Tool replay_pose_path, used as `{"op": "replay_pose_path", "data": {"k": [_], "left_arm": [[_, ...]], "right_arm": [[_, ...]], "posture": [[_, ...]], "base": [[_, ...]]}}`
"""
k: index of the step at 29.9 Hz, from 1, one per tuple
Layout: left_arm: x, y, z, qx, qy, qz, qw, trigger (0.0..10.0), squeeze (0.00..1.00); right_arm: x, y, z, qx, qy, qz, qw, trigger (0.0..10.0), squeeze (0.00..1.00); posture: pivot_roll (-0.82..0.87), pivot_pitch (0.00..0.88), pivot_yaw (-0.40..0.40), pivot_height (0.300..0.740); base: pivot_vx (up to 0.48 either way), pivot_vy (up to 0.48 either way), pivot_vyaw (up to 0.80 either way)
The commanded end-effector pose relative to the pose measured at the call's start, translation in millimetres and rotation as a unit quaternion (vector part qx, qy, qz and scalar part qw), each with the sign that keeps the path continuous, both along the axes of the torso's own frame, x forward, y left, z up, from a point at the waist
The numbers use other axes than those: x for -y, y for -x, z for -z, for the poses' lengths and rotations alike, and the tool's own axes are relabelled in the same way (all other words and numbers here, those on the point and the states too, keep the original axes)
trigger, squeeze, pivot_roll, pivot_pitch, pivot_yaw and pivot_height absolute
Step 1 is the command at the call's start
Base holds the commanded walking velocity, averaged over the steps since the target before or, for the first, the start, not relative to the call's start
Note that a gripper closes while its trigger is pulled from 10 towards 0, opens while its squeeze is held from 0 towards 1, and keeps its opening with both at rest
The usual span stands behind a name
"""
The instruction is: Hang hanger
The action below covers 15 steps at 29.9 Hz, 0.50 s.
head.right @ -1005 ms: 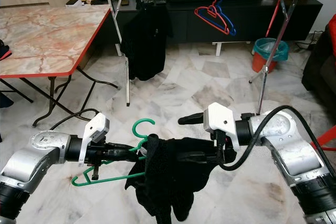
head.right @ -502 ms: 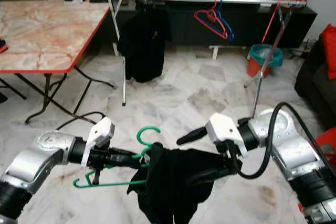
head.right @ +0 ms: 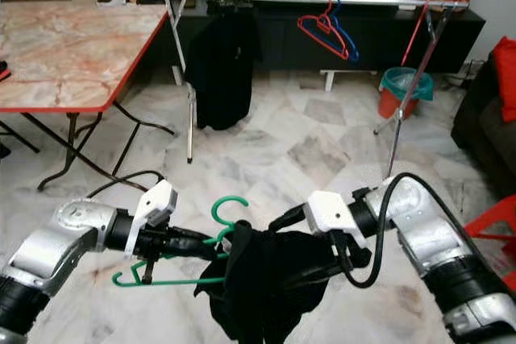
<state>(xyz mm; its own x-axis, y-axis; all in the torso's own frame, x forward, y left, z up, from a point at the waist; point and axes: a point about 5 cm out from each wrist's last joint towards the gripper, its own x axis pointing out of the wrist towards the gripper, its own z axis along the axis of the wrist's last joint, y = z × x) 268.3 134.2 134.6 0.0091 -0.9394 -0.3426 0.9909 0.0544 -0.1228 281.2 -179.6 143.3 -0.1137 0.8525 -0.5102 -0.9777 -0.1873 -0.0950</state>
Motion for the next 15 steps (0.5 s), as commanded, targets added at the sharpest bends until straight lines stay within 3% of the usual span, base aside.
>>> {"op": "replay_pose_path", "data": {"k": [1, 11, 12, 13, 15], "left_arm": [[5.2, -2.8, -11, 0.026, 0.005, 0.019, 0.999, 10.0, 0.00], [6.8, -2.1, -11, 0.026, 0.008, 0.020, 0.999, 10.0, 0.00], [6.9, -2.2, -11, 0.027, 0.008, 0.019, 0.999, 10.0, 0.00], [7.1, -2.3, -11, 0.027, 0.008, 0.020, 0.999, 10.0, 0.00], [7.3, -2.3, -11, 0.028, 0.008, 0.020, 0.999, 10.0, 0.00]], "right_arm": [[-4.0, -4.9, -3, 0.021, 0.001, -0.002, 1.000, 10.0, 0.00], [-9.8, -13.6, 3, 0.030, -0.004, 0.014, 0.999, 10.0, 0.00], [-10.1, -14.1, 4, 0.030, -0.002, 0.016, 0.999, 4.3, 0.00], [-9.2, -13.3, 7, 0.027, 0.006, 0.013, 1.000, 0.0, 0.00], [-7.9, -12.3, 9, 0.024, 0.012, 0.011, 1.000, 0.0, 0.00]], "posture": [[-0.07, 0.000, -0.007, 0.740], [-0.06, 0.000, -0.011, 0.740], [-0.06, 0.000, -0.012, 0.740], [-0.06, 0.000, -0.012, 0.740], [-0.06, 0.000, -0.012, 0.740]], "base": [[0.000, 0.000, 0.00], [0.000, 0.000, 0.00], [0.000, 0.000, 0.00], [0.000, 0.000, 0.00], [0.000, 0.000, 0.00]]}}
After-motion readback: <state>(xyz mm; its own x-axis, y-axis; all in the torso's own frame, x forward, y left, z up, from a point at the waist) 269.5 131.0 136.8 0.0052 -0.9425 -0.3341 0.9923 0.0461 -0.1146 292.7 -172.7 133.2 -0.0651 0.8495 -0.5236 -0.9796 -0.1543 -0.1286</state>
